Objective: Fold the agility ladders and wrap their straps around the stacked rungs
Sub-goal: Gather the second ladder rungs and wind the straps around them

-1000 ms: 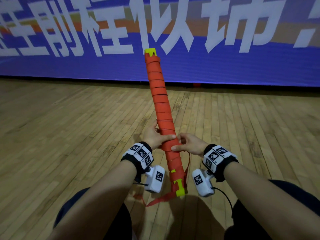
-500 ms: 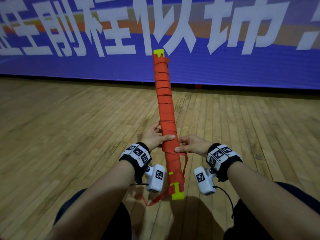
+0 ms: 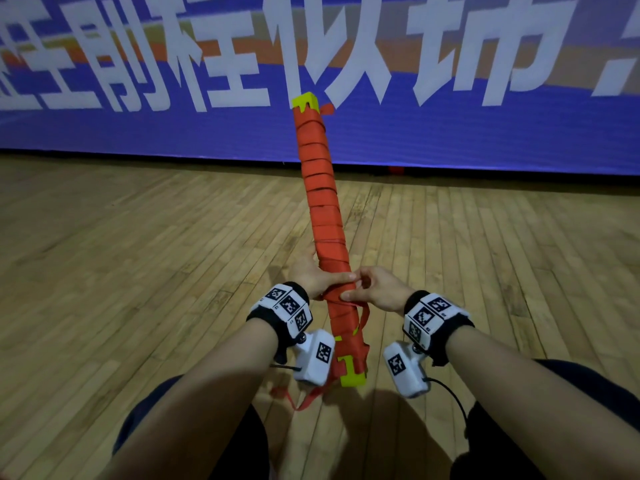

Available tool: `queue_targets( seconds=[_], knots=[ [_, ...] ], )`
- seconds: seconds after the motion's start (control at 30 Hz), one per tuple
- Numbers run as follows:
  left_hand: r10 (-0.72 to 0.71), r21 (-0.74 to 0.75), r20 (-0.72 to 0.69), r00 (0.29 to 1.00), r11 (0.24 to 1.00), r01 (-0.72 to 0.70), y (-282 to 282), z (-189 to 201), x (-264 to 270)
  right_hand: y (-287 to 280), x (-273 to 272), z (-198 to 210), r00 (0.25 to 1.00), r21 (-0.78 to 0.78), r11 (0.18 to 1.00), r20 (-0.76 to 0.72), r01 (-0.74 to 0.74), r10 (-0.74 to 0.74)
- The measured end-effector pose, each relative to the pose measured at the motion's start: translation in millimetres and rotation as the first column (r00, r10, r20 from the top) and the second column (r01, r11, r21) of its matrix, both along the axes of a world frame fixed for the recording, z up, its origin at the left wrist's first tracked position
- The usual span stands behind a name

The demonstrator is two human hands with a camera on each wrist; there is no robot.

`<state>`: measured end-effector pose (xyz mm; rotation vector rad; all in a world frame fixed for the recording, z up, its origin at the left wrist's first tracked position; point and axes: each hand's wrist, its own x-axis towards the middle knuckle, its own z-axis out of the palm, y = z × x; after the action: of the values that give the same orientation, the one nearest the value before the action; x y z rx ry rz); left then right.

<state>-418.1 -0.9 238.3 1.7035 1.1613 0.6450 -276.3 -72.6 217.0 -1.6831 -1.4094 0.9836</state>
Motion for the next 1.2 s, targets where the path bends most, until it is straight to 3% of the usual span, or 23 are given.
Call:
queue_targets(
  seconds=[0.13, 0.27, 0.73, 0.93, 1.2],
  knots=[
    [0.033, 0.034, 0.012, 0.999, 0.999, -0.033, -1.2, -0.4, -1.4, 2.2, -4.1, -5.5, 0.999, 0.012, 0.999, 0.011, 0.05, -0.05],
    [0.027, -0.042, 0.074, 0.997, 0.999, -0.024, -0.9, 2.6, -2.9, 5.3, -1.7, -2.8, 0.995, 0.018, 0.996, -0.059, 0.087, -0.086],
    [-0.075, -0.15, 0.233, 0.97, 0.982, 0.112, -10.0, 10.3, -4.8, 1.2, 12.2, 5.0, 0.975, -0.018, 0.994, -0.198, -0.104, 0.098],
    [-0.165, -0.151, 0.197, 0.966, 0.969, 0.197, -9.8, 13.7, -0.8, -1.6, 10.5, 3.0, 0.989, 0.004, 0.999, -0.142, -0.048, 0.048],
    [-0.041, -0.089, 0.149, 0.988, 0.995, 0.054, -13.5, 9.9, 7.1, 2.6, 3.9, -3.0, 0.996, 0.007, 0.996, 0.006, 0.092, -0.092]
  ],
)
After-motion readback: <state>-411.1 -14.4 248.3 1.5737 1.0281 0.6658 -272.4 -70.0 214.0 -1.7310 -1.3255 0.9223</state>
